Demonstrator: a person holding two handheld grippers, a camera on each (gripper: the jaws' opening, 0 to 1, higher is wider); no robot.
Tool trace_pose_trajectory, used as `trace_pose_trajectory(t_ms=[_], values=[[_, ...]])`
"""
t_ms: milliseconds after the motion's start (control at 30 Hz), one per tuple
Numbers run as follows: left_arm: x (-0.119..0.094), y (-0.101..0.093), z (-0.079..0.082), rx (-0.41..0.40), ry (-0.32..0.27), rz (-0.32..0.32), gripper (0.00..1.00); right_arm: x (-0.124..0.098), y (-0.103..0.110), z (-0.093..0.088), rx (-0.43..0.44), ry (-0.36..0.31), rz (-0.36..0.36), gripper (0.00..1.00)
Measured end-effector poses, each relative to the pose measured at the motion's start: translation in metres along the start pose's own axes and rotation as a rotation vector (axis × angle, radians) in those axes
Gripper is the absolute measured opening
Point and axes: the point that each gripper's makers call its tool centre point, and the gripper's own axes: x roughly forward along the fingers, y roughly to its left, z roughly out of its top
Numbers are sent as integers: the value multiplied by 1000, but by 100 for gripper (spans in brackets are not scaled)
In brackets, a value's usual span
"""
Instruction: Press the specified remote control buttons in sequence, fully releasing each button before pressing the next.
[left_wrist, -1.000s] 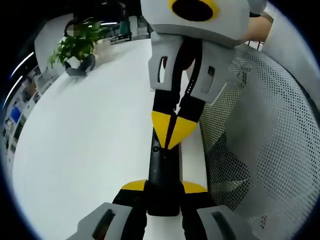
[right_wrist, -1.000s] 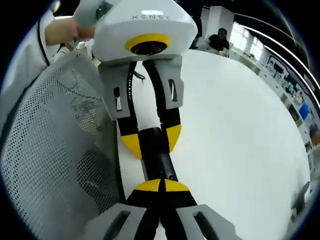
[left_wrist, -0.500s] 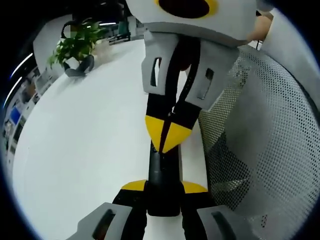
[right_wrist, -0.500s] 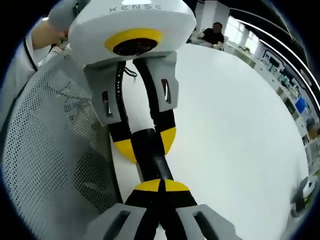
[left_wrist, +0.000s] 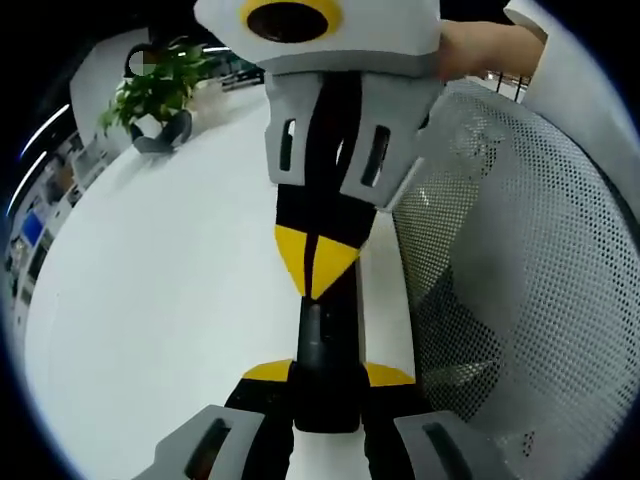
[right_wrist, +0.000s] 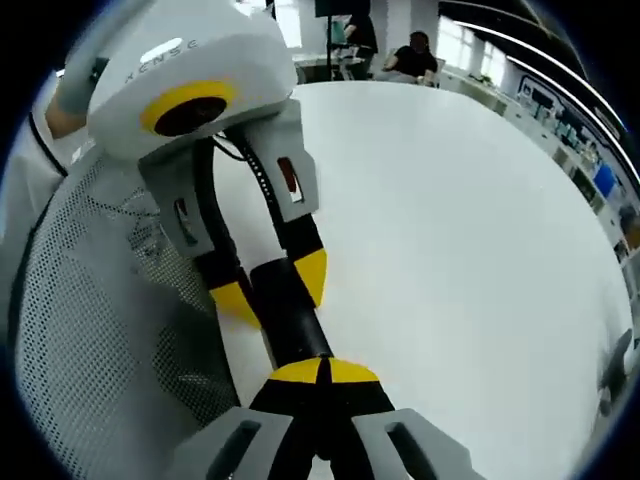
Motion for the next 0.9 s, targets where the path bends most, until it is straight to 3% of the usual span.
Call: trace_pose_trajectory(t_ms=[333, 533, 900], values=[[0, 0, 0, 0, 3, 0, 24, 4, -1, 2, 22, 48, 13, 0], [-1, 0, -1, -4, -2, 2, 24, 2, -1, 2, 77, -33, -14, 0], [-2, -1, 0, -10, -12, 5, 24, 1, 20, 5, -27, -64, 0, 0]])
